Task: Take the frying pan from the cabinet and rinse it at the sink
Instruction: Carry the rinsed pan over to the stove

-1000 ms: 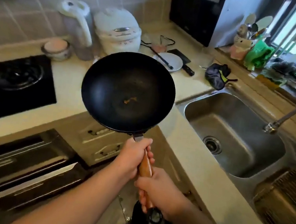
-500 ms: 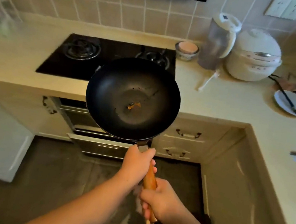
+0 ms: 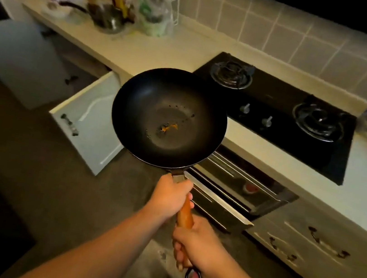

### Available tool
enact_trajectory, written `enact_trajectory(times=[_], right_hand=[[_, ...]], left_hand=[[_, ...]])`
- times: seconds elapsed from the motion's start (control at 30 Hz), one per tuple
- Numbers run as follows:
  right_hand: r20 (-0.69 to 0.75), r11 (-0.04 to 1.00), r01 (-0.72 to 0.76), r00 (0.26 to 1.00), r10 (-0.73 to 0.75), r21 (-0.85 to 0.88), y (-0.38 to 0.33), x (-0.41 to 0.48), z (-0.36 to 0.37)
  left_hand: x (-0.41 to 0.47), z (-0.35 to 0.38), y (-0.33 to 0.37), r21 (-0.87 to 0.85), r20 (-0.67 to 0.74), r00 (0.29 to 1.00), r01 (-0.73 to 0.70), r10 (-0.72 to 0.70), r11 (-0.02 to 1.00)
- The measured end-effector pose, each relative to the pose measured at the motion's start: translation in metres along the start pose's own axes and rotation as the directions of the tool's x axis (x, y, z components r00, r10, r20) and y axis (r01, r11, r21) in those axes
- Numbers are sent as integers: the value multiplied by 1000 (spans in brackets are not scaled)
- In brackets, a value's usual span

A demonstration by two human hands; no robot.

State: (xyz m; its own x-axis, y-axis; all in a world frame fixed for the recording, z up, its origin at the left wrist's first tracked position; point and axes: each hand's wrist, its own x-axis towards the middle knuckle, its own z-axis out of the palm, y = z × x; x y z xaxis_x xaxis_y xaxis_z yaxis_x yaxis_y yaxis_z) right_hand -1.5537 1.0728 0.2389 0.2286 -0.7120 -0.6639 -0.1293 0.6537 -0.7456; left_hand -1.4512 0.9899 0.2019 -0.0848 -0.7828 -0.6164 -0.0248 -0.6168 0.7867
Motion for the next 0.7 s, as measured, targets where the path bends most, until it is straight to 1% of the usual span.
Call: enact_trajectory(times=[0.2,0.4,0.47,0.57,0.7], right_hand=[[74,999,37,997,-34,-37,-47,63,15],[157,993,34,987,-16,-112,-110,139,2],[194,992,56,980,-33,-112,-132,161,-2],[224,991,73,973,-47,-108,-163,194,0],[229,994,28,973,-5,-101,-193,231,12]], left_hand=[[55,-48,30,-63,-97,995,-13,7,998],[125,-75,78,-124,-200,980,-37,12,992],[146,-81,96,-141,-247,969,-61,24,988],[174,-96,123,-118,-312,950,-76,35,990],[198,-120,154,-91,-358,932,-90,52,992]])
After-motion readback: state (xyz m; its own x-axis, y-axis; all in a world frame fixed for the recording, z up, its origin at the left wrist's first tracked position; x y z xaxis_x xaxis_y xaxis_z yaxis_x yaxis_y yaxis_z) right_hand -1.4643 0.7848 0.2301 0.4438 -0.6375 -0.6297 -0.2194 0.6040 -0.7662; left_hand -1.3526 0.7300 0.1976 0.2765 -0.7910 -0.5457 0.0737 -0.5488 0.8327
